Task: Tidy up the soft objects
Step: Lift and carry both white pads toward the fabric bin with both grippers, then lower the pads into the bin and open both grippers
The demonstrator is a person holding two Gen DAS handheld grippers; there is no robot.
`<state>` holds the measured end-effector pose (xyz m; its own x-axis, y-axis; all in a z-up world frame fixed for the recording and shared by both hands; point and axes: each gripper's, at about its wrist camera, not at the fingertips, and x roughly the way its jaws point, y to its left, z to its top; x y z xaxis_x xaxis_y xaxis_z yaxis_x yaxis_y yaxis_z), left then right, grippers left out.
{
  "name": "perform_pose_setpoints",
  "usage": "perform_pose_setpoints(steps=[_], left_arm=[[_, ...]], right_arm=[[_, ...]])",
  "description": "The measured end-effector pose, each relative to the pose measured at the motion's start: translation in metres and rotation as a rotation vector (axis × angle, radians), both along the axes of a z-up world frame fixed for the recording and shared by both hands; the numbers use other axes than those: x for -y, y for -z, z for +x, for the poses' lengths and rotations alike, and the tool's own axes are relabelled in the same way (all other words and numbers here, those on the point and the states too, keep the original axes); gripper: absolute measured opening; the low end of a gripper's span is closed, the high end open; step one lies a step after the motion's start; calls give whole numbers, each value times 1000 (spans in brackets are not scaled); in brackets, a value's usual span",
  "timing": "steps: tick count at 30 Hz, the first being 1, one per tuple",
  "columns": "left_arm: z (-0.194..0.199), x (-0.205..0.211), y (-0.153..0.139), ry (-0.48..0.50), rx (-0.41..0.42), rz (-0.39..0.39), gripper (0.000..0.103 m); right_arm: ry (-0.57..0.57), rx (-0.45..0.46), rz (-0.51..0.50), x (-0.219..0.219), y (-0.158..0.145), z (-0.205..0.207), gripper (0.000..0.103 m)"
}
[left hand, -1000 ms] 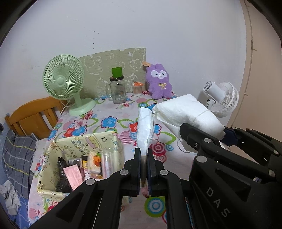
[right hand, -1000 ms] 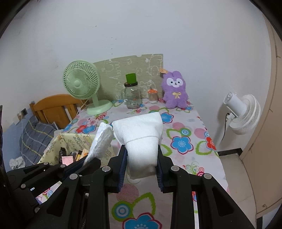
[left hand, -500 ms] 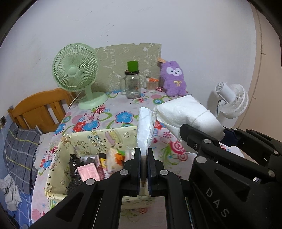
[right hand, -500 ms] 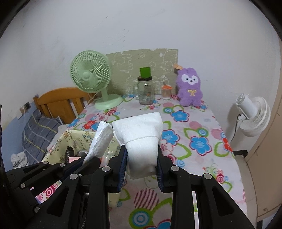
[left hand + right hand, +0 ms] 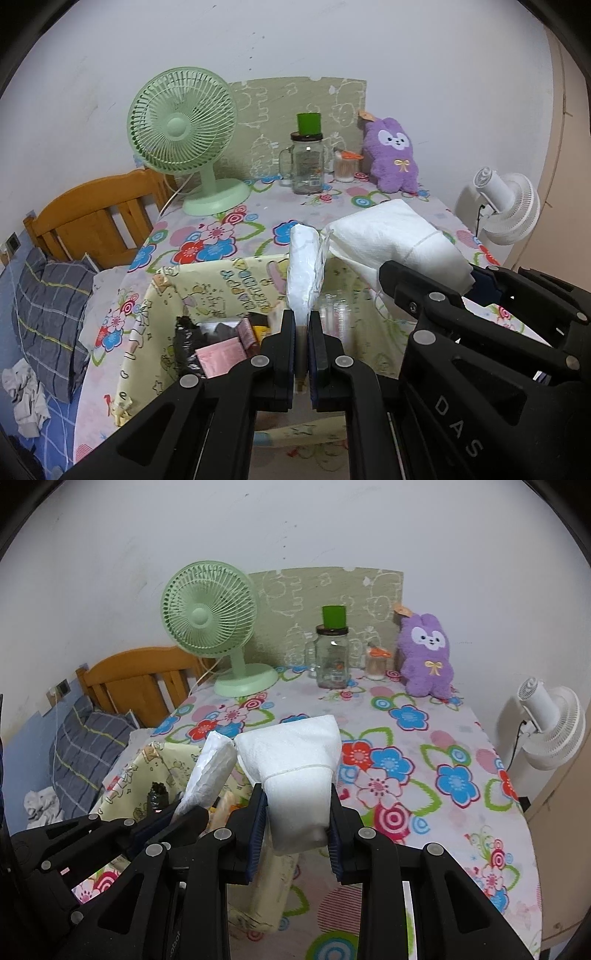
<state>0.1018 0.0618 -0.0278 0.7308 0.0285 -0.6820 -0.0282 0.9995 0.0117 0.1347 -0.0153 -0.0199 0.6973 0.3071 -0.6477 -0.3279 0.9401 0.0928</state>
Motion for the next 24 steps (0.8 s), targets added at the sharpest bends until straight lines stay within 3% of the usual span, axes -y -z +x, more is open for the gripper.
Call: perform_pose_setpoints(steps=[20, 22, 24], left_arm=[[11, -50, 38, -72, -95, -43, 5], [11, -54, 43, -79, -109, -49, 8], [11, -56, 44, -87, -112, -49, 23]], right_arm=[[-109, -56, -31, -58, 28, 12, 32], [-117, -63, -34, -62, 30, 12, 32], [-123, -73, -34, -65, 33, 14, 32]])
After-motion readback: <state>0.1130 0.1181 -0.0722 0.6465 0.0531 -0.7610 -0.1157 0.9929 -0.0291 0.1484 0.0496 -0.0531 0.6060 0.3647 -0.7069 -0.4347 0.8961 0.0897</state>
